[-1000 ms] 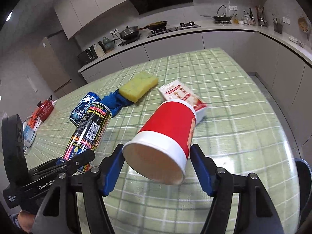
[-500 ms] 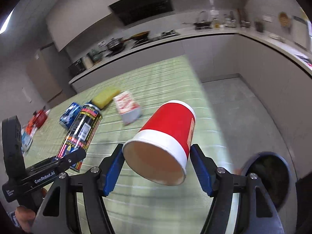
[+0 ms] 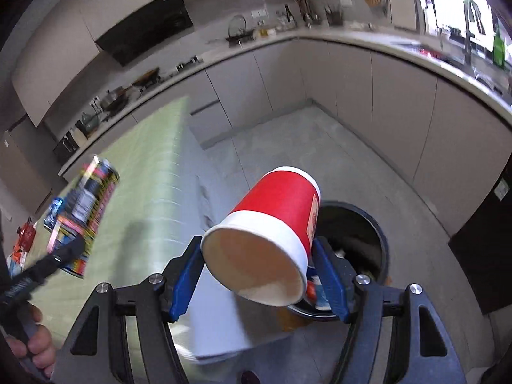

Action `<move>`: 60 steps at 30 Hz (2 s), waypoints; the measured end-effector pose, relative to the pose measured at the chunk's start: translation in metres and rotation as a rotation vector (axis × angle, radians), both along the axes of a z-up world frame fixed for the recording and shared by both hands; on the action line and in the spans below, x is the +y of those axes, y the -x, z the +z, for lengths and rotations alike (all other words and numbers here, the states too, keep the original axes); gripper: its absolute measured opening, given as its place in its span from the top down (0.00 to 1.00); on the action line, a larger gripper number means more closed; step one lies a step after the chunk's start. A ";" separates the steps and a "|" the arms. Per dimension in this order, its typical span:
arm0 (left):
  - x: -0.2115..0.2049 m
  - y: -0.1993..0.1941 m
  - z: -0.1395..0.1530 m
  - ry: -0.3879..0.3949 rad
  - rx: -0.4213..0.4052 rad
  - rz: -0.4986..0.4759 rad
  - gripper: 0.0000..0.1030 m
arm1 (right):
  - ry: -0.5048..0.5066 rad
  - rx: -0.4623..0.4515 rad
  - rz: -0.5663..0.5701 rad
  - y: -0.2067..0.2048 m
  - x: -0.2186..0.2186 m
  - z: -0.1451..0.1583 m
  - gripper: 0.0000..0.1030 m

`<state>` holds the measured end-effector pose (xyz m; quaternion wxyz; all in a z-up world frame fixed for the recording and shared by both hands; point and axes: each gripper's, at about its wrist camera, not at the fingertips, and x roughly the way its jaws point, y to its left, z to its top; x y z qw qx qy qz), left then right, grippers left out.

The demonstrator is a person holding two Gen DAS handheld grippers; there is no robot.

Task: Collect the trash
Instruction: 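Carry the black can and red cup in both tools over the bin, then open both tools to drop the can and cup into the bin, then move both tools back to the table toward the Pepsi can and milk carton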

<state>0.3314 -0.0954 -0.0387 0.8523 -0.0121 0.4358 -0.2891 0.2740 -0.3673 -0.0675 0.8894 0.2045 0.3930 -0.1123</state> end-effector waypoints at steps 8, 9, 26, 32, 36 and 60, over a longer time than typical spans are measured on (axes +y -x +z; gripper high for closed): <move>-0.104 0.030 -0.028 -0.015 0.048 0.050 0.48 | -0.068 0.108 0.132 -0.004 -0.090 -0.071 0.32; -0.115 0.035 -0.032 -0.019 0.053 0.058 0.48 | -0.075 0.119 0.151 -0.007 -0.098 -0.078 0.32; -0.204 0.027 -0.154 -0.224 0.210 0.143 0.43 | -0.025 0.170 0.272 -0.023 -0.165 -0.139 0.23; -0.212 0.024 -0.139 -0.227 0.198 0.175 0.30 | -0.034 0.130 0.242 -0.013 -0.179 -0.122 0.23; -0.206 0.030 -0.104 -0.185 0.162 0.183 0.29 | -0.041 0.112 0.219 -0.008 -0.178 -0.105 0.23; 0.132 0.006 0.002 -0.138 0.050 0.452 0.27 | 0.002 -0.052 0.418 -0.089 0.144 0.029 0.21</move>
